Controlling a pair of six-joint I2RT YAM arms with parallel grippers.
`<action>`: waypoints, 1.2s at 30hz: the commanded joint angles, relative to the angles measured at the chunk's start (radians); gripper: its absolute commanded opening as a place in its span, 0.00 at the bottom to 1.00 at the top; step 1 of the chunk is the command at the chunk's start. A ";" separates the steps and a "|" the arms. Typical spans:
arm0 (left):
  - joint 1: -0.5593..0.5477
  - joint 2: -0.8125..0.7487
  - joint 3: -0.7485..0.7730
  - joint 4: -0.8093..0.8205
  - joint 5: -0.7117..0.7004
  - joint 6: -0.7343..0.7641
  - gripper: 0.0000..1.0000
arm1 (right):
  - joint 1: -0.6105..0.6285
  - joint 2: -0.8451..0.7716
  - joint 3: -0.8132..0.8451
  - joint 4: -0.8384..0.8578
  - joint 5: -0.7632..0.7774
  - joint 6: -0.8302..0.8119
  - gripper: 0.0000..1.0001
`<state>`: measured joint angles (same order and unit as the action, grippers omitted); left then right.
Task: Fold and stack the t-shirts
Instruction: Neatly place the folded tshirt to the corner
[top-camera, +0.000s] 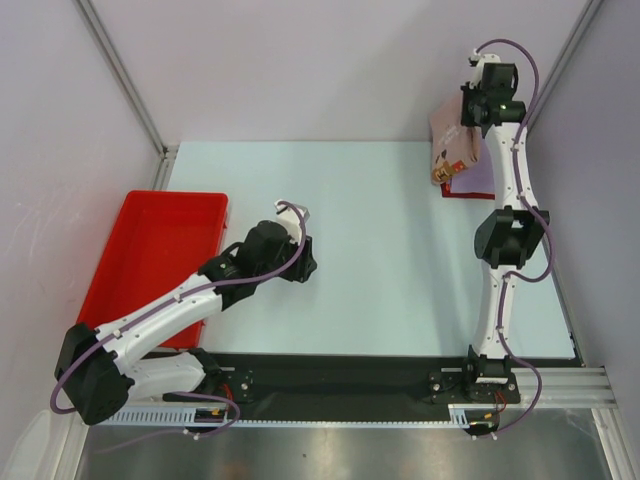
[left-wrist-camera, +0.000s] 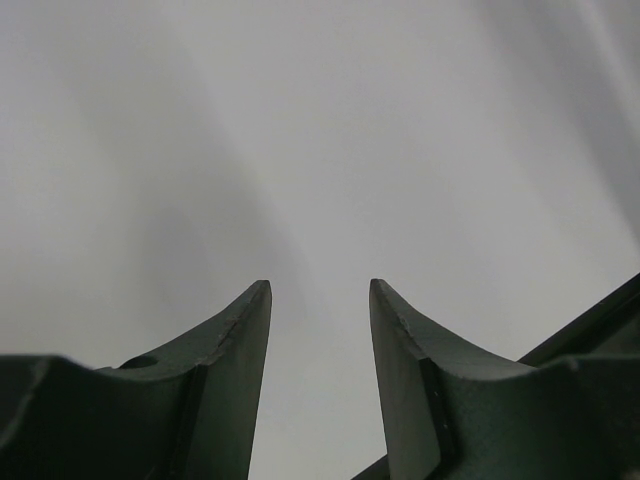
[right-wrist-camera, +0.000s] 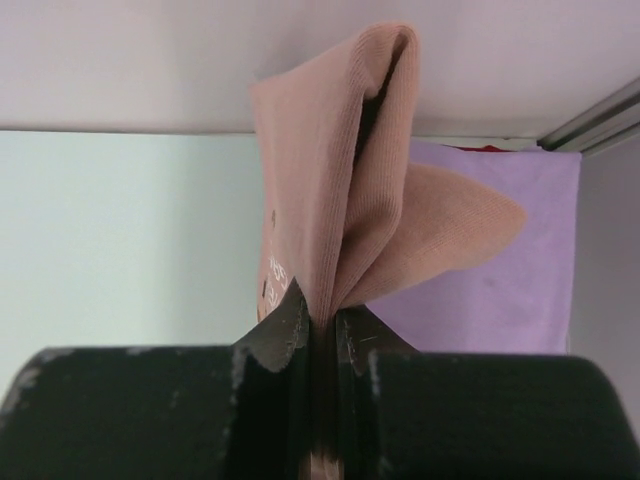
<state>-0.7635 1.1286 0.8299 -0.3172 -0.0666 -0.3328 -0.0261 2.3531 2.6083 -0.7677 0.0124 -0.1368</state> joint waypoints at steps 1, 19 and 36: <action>-0.002 -0.023 -0.006 0.006 0.017 -0.008 0.49 | -0.017 -0.086 0.006 0.053 -0.034 -0.029 0.00; -0.002 -0.018 -0.023 0.023 0.045 -0.018 0.49 | -0.031 -0.130 0.002 0.036 -0.137 0.022 0.00; -0.002 -0.021 -0.031 0.026 0.059 -0.028 0.49 | -0.069 -0.189 -0.077 0.007 -0.112 0.002 0.00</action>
<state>-0.7635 1.1286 0.8013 -0.3237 -0.0216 -0.3412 -0.0818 2.2581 2.5267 -0.8078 -0.1020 -0.1253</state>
